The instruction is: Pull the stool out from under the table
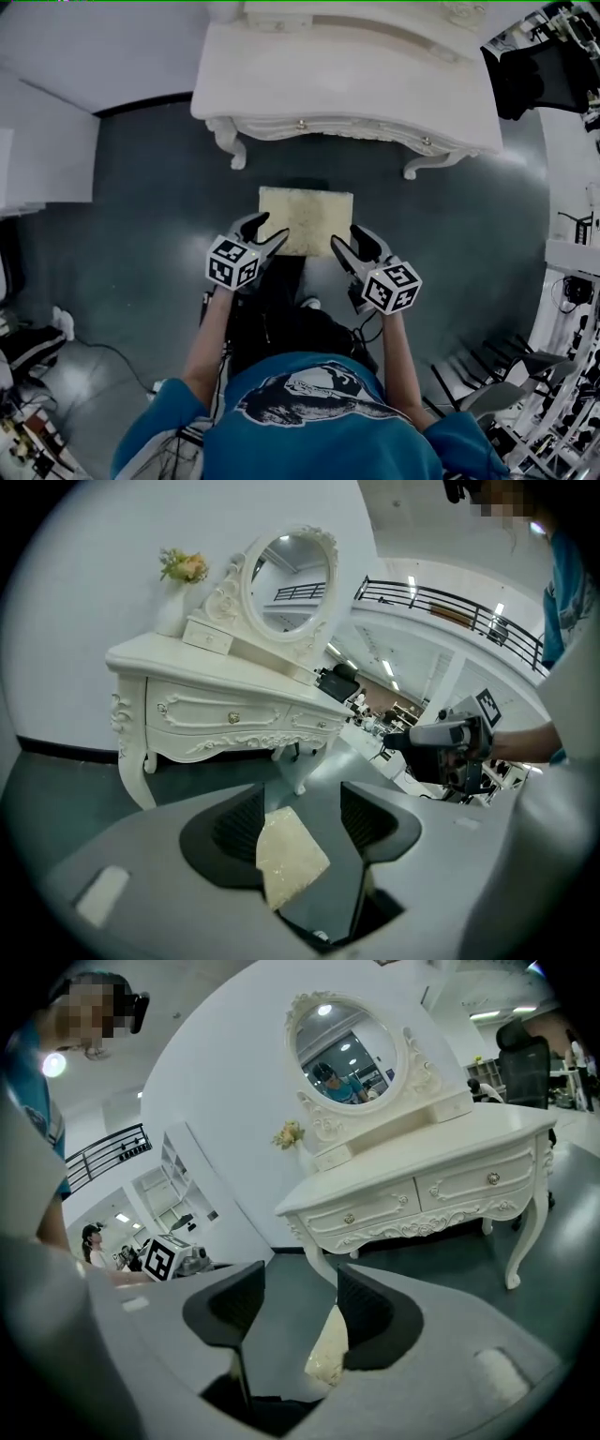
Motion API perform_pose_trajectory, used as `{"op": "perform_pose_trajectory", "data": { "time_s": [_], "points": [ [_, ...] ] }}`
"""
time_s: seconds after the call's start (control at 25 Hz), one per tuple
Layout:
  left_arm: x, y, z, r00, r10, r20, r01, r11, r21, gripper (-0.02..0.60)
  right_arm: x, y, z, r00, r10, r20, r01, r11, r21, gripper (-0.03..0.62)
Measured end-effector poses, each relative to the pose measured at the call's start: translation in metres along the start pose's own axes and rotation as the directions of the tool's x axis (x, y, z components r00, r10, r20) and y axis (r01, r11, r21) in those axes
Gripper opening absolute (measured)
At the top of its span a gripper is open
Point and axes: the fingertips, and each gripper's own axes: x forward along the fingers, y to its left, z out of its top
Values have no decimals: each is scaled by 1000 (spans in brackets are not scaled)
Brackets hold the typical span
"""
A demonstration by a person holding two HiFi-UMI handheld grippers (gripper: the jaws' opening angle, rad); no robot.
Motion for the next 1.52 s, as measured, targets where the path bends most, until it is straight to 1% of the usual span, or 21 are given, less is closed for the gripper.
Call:
{"op": "perform_pose_trajectory", "data": {
  "time_s": [0.16, 0.28, 0.48, 0.56, 0.64, 0.84, 1.0, 1.12, 1.28, 1.36, 1.52],
  "points": [
    [-15, -18, 9, 999, 17, 48, -17, 1000, 3, 262, -19, 9, 4, 999, 20, 43, -20, 1000, -13, 236],
    [-30, -40, 8, 997, 25, 73, -25, 1000, 2, 262, -38, 16, 0, 997, 41, 63, -40, 999, -14, 237],
    [-51, -91, 11, 993, 39, 111, -46, 997, 55, 254, -76, 33, -11, 993, 80, 84, -75, 995, -60, 236],
    [-60, -114, 11, 991, 38, 132, -47, 997, 68, 237, -91, 43, -18, 990, 100, 103, -94, 994, -61, 236],
    [-69, -138, 10, 987, 28, 156, -41, 996, 82, 227, -106, 54, -24, 985, 116, 127, -108, 992, -72, 219],
    [-89, -193, 2, 981, -5, 195, -19, 993, 120, 235, -142, 82, -36, 973, 153, 172, -138, 986, -96, 219],
    [-102, -223, -10, 980, 0, 198, -27, 991, 133, 235, -166, 99, -43, 965, 187, 185, -165, 978, -127, 219],
    [-113, -238, -18, 981, 14, 192, -41, 990, 139, 235, -178, 108, -46, 955, 216, 205, -191, 972, -138, 219],
    [-131, -245, -22, 980, 31, 199, -60, 988, 144, 227, -181, 121, -50, 948, 232, 220, -202, 968, -150, 217],
    [-138, -247, -23, 978, 35, 208, -64, 989, 134, 219, -182, 127, -52, 946, 238, 221, -207, 966, -155, 190],
    [-143, -249, -19, 977, 39, 208, -69, 988, 140, 212, -186, 139, -51, 942, 246, 227, -210, 962, -173, 172]
  ]
}}
